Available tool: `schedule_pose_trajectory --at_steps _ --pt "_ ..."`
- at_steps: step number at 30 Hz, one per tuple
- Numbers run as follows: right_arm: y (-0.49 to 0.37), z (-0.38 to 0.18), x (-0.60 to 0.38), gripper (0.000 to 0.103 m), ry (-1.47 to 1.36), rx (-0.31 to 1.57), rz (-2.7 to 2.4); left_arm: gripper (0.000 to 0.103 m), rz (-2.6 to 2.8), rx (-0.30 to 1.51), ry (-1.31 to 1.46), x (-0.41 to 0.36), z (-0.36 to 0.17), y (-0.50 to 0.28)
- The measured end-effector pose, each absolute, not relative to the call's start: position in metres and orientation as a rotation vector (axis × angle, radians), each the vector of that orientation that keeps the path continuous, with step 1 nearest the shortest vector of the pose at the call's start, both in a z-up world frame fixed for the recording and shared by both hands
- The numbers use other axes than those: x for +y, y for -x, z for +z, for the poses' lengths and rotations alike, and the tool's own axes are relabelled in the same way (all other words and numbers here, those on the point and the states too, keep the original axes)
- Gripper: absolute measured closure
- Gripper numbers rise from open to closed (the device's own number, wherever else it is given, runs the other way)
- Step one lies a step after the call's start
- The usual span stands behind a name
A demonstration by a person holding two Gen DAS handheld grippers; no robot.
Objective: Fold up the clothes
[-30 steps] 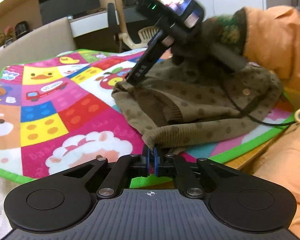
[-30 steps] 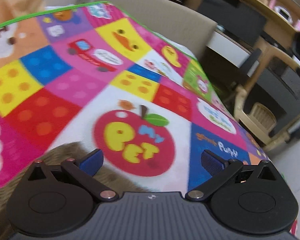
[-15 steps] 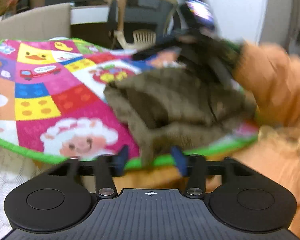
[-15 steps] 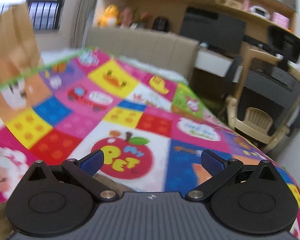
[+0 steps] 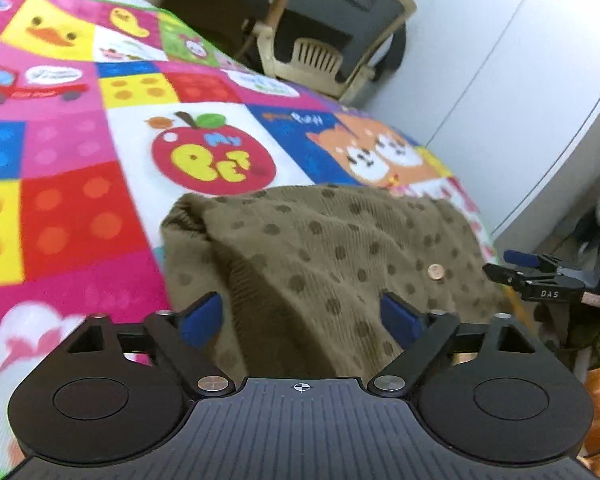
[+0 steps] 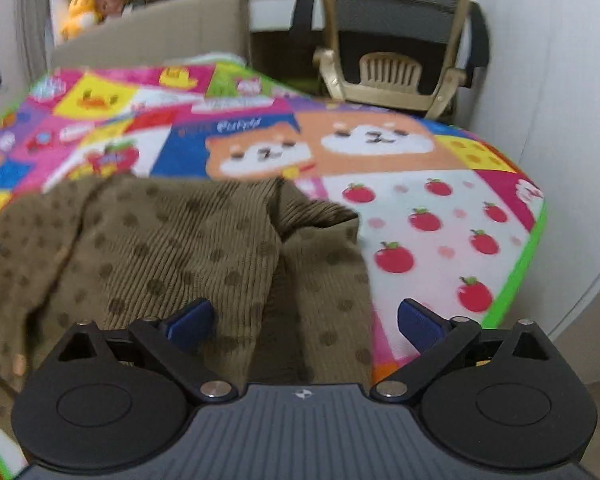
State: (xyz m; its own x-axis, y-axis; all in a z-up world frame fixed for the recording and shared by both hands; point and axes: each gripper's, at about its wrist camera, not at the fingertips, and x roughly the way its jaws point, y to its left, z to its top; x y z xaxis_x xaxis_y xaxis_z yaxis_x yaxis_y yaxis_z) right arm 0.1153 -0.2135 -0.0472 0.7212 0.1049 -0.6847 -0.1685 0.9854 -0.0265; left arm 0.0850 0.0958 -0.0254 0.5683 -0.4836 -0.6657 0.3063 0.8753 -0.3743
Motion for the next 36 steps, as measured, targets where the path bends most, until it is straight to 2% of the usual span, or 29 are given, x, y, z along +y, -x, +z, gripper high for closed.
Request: schedule_pose_trajectory --at_steps 1,10,12,15,20,23,29,34,36 --pt "-0.123 -0.049 -0.205 0.004 0.121 0.750 0.152 0.030 -0.451 0.854 0.217 0.092 -0.028 -0.091" --pt "-0.184 -0.040 -0.167 0.003 0.297 0.660 0.114 0.031 -0.347 0.842 0.232 0.100 -0.035 -0.133" --pt "-0.169 -0.031 -0.163 0.003 0.368 0.584 0.096 0.031 -0.347 0.850 0.266 0.108 -0.030 -0.127" --pt "-0.134 -0.010 -0.165 0.003 0.329 0.517 0.172 0.020 -0.400 0.892 0.322 0.122 -0.029 -0.099" --pt "-0.076 0.007 -0.146 0.000 0.184 0.495 0.402 0.017 -0.473 0.978 0.404 0.138 -0.039 -0.049" --pt "-0.052 0.000 -0.110 0.000 0.211 0.495 0.529 0.017 -0.537 0.976 0.507 0.140 -0.044 -0.037" --pt "-0.016 -0.009 -0.039 0.000 0.374 0.445 0.721 0.017 -0.658 0.888 0.635 0.125 -0.021 -0.050" --pt "-0.018 -0.024 0.006 0.000 0.527 0.398 0.668 0.016 -0.702 0.859 0.670 0.108 -0.001 -0.073" --pt "-0.032 -0.034 0.021 0.005 0.577 0.404 0.595 0.016 -0.706 0.869 0.667 0.100 -0.003 -0.080"
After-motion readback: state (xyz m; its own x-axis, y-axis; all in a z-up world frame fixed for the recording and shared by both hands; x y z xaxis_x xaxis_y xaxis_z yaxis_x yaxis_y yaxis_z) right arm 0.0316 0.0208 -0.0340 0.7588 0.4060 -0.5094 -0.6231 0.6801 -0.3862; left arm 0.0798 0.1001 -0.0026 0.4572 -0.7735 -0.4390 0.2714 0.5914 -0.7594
